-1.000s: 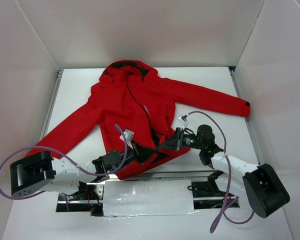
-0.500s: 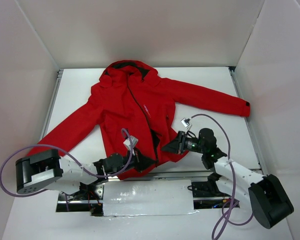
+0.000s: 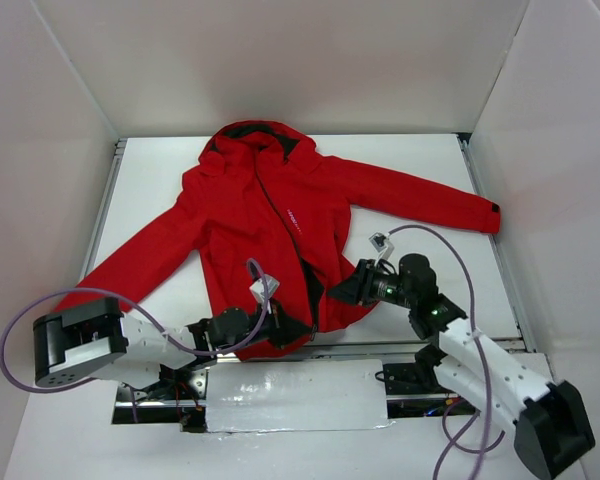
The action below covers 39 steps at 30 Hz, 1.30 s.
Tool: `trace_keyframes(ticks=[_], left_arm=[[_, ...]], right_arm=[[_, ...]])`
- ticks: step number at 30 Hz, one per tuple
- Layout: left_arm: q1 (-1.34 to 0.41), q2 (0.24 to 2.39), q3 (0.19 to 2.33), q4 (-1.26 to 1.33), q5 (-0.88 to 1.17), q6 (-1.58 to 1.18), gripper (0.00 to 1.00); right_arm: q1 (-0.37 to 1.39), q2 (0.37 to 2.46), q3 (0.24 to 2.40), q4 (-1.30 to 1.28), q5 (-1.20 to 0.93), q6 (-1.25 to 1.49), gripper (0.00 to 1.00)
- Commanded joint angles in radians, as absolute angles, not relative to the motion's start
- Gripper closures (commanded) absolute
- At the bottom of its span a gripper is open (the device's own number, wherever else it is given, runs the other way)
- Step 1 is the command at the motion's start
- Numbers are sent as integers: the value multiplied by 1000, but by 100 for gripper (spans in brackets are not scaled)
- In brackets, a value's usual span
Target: Zip up the jacket
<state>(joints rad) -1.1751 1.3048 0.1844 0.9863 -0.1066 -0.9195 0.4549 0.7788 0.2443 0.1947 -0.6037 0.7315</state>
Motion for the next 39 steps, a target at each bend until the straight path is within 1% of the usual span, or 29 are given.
trace_keyframes(ticks=[1,2,4,6,9,11,12,13,14,15,18,22,29,31,35,39], left_arm=[[-1184,1276,204,1016,-81,-913,100],[-1184,1275,207,1011,-84,-910,100],[-1184,1272,210,1008,-83,-907,100],[-1184,1273,212,1009,-83,-905,100],[-1186,1276,221,1005,-78,-900,100],[-1186,1276,230,996,-80,-900,100],[-1186,1275,233,993,-78,-899,100],[-1186,1273,238,988,-80,-902,100],[-1186,1273,241,982,-81,-902,100],[-1186,1275,247,982,-81,-900,100],[-1184,1284,258,977,-80,-899,100],[-1184,1304,276,989,-75,-902,100],[-1184,1307,279,1009,-72,-913,100],[-1184,1298,278,1003,-81,-910,100],[-1186,1276,284,985,-86,-904,100],[-1184,1282,282,997,-84,-905,100]], right_arm=[[508,646,368,-64,-445,649,54],[515,615,397,-107,-401,649,53],[537,543,417,-213,-370,666,48],[560,485,425,-280,-350,695,48],[601,408,370,-304,-347,800,48],[664,318,287,-287,-339,911,49],[714,273,250,-234,-344,1001,48],[745,234,171,-203,-347,1052,48],[777,154,135,-172,-344,1095,42],[843,117,88,-148,-307,1159,41],[935,32,54,-164,-229,1224,41],[1031,57,3,-109,-155,1256,42],[1187,304,-37,104,26,1299,45],[1206,363,-34,123,58,1315,46],[1265,379,-34,130,184,1353,48],[1276,379,-38,132,241,1361,52]])
